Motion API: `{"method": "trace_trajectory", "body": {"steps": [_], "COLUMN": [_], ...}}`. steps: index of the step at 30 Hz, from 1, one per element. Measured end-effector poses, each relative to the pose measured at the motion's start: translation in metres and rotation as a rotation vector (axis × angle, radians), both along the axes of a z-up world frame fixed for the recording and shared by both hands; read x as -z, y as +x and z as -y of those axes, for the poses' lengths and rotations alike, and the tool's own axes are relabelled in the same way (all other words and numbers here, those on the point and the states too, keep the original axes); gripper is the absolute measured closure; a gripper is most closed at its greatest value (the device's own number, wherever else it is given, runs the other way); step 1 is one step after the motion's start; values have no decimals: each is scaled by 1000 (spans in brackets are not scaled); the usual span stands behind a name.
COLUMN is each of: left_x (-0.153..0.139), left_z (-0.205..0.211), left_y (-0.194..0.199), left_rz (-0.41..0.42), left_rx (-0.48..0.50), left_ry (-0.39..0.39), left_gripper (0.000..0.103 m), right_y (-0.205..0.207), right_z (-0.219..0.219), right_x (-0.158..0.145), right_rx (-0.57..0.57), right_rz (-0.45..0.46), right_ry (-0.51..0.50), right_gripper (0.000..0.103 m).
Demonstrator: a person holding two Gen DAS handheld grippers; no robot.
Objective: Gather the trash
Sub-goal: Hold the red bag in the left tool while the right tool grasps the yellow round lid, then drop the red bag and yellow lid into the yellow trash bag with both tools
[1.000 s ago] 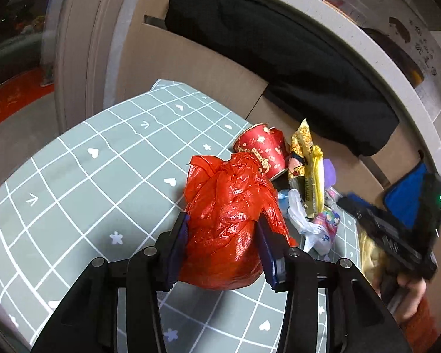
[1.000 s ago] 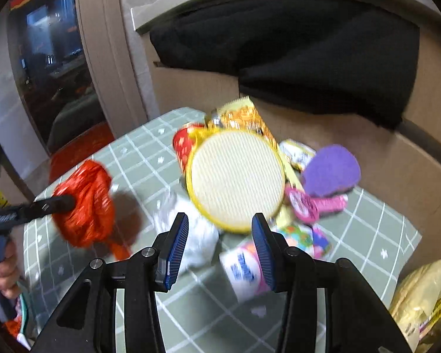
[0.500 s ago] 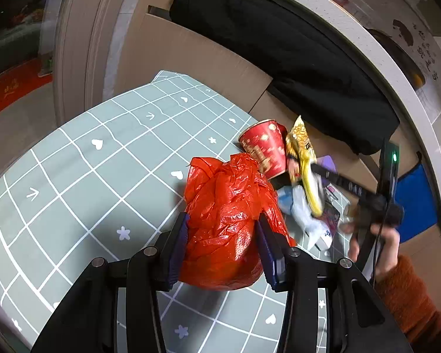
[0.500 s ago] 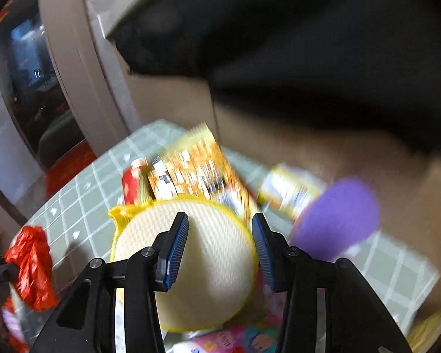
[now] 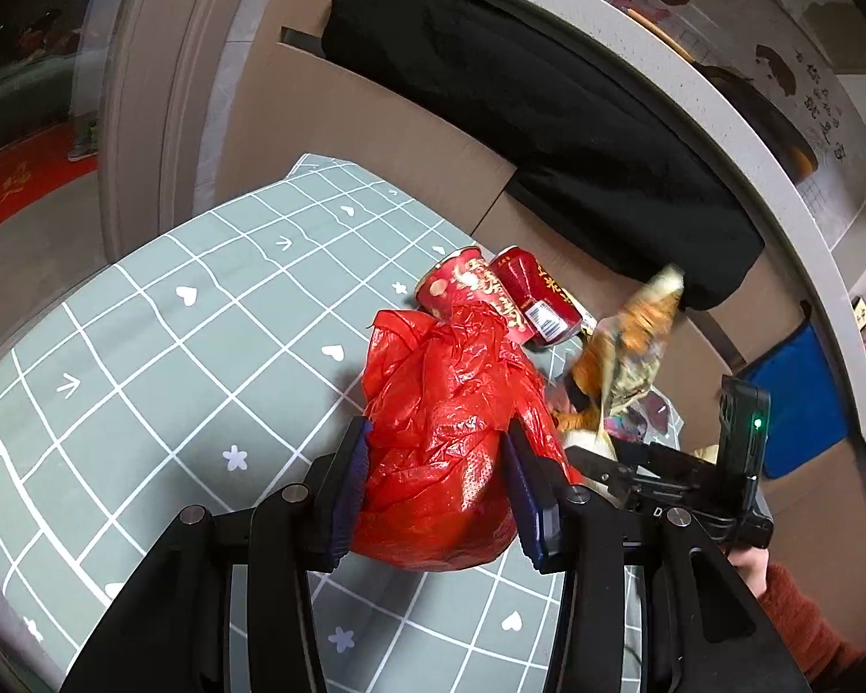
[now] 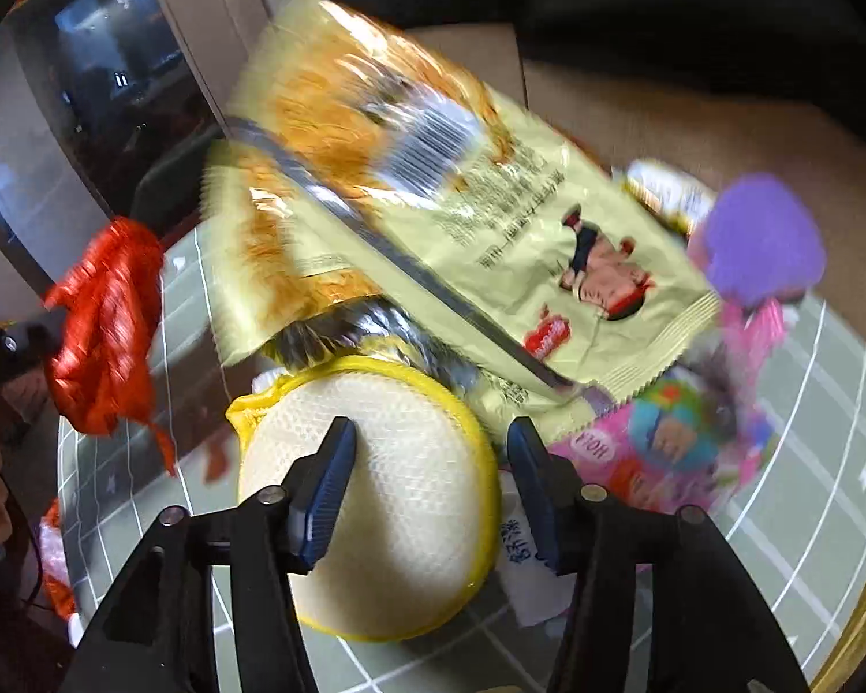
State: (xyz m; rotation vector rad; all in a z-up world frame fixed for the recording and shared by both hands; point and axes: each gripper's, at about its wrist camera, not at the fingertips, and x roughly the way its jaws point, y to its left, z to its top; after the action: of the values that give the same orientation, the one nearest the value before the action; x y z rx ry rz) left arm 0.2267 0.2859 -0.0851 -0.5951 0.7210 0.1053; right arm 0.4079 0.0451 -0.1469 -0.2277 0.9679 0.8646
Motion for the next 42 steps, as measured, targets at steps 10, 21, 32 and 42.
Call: {"method": "trace_trajectory", "body": {"steps": [10, 21, 32, 42], "left_x": [-12, -37, -79, -121], "left_z": [14, 65, 147, 239], "left_y": [-15, -22, -16, 4], "left_rz": [24, 75, 168, 251], "left_rx": [15, 95, 205, 367], "left_ry": [16, 58, 182, 217], "left_gripper": [58, 58, 59, 60], "right_y": [-40, -81, -120, -149], "right_z": [27, 99, 161, 226], "right_x": [-43, -118, -153, -184], "right_rx": [-15, 152, 261, 369], "right_rz": [56, 266, 421, 542], "right_ry": [78, 77, 128, 154], "right_gripper": [89, 90, 90, 90]}}
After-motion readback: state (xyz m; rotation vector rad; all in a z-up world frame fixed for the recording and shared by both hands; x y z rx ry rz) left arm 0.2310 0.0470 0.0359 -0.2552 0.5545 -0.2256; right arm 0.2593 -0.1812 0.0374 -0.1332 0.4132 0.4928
